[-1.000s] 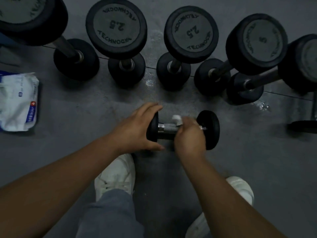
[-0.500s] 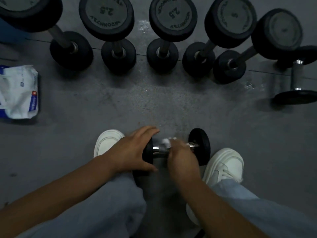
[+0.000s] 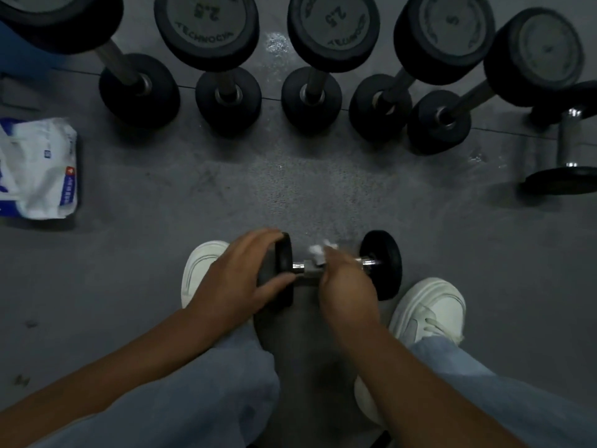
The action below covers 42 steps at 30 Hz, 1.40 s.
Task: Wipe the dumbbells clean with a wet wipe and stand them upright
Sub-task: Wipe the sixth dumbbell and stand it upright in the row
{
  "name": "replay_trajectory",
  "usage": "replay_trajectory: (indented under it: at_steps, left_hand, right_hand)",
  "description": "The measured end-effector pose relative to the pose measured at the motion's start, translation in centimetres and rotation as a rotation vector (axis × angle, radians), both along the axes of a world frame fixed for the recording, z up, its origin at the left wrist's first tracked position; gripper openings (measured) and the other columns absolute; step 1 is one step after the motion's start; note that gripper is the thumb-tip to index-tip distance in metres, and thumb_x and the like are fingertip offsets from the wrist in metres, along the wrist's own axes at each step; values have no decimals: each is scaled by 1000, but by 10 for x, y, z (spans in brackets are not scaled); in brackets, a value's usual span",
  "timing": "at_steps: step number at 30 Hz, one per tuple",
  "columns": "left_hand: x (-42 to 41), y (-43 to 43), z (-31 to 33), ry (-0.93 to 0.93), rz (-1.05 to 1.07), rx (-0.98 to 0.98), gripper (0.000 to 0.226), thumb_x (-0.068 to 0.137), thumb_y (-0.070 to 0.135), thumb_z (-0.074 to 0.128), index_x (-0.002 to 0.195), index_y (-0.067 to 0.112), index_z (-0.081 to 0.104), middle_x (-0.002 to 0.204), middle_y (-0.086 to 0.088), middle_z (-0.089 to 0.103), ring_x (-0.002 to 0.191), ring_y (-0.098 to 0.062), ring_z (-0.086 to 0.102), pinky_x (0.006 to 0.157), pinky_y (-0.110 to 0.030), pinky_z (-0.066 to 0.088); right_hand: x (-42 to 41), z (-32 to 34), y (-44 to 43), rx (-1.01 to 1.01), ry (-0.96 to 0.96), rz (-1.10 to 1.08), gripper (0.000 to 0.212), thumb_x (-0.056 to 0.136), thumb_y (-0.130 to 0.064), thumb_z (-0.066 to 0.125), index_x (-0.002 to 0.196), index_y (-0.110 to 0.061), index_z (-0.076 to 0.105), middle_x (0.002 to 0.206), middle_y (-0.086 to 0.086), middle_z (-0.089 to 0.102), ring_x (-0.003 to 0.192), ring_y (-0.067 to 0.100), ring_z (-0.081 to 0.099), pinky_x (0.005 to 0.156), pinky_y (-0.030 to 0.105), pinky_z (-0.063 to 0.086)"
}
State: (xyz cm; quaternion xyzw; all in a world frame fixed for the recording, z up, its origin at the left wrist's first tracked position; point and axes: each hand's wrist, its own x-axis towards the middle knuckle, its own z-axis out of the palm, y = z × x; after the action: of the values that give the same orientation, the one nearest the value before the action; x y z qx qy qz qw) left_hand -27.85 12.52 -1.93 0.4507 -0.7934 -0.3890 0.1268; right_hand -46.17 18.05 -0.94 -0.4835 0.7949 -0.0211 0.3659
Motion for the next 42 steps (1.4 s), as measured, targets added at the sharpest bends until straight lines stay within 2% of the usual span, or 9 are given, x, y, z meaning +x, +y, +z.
replay_trajectory:
  at_steps: [7, 10, 14, 19, 22, 25, 32, 36, 42]
  left_hand:
    - [-14, -54, -6, -300, -261, 29, 118, 66, 70, 74, 157, 29, 10, 165, 10, 3, 150, -16, 12, 117, -37, 23]
    - [-14, -80, -2, -224, -161, 113, 109, 67, 73, 70, 155, 35, 17, 162, 14, 15, 146, -10, 22, 116, -35, 30]
    - [-20, -79, -4, 10, 173, 40, 82, 79, 66, 59, 147, 25, 38, 155, 8, 32, 139, -9, 35, 111, -33, 36]
    - [-32, -104, -16, -207, -90, 61, 127, 59, 55, 86, 154, 35, 4, 163, 12, -5, 148, -21, 20, 113, -45, 35]
    - [-31, -131, -23, -162, -99, 81, 125, 56, 55, 88, 153, 34, 12, 164, 6, 8, 147, -18, 22, 117, -40, 29]
    - [-33, -155, -23, -63, -63, 176, 119, 56, 53, 89, 152, 31, 23, 155, 9, 29, 134, -1, 32, 114, -26, 31]
    - [-48, -202, -25, -44, 118, 474, 117, 43, 82, 73, 144, 31, 43, 122, 6, 60, 113, -8, 57, 97, -22, 43]
    - [-56, -177, -24, 20, 357, 105, 92, 69, 69, 70, 143, 20, 46, 136, -2, 55, 124, -13, 48, 105, -24, 35]
    - [-56, -168, -21, -184, -17, -4, 116, 54, 53, 86, 149, 21, 28, 157, -1, 26, 140, -22, 36, 113, -37, 35]
  right_hand:
    - [-31, -21, -51, -11, 75, 100, 54, 95, -8, 42, 144, -31, 43, 148, -5, 44, 130, 20, 50, 105, 39, 43]
    - [-19, -9, -55, -66, -39, 282, 58, 95, -10, 45, 147, -33, 35, 153, -9, 38, 127, 19, 52, 101, 38, 46]
    - [-44, -13, -78, -201, 35, -52, 45, 99, -16, 43, 141, -31, 46, 145, -11, 49, 127, 16, 52, 102, 29, 39]
    - [-35, -12, -106, -187, 26, 106, 43, 98, -24, 41, 138, -40, 45, 149, -15, 42, 121, 20, 57, 99, 37, 48]
    - [-48, -18, -123, -215, 3, -113, 37, 98, -23, 40, 128, -40, 55, 141, -12, 52, 123, 14, 56, 106, 31, 41]
    - [-23, -10, -123, -209, 13, 175, 51, 97, -18, 45, 143, -39, 40, 153, -19, 34, 120, 19, 57, 90, 30, 47]
    - [-24, -15, -164, -205, 18, 40, 48, 100, -20, 38, 146, -34, 40, 151, -12, 41, 129, 22, 51, 104, 33, 42]
    - [-52, -17, -175, -207, 71, -35, 44, 96, -24, 46, 137, -41, 47, 141, -13, 52, 117, 23, 58, 93, 32, 46]
    - [-39, -22, -163, -264, 37, 151, 53, 94, -13, 46, 142, -34, 47, 148, -10, 45, 126, 18, 54, 98, 33, 46]
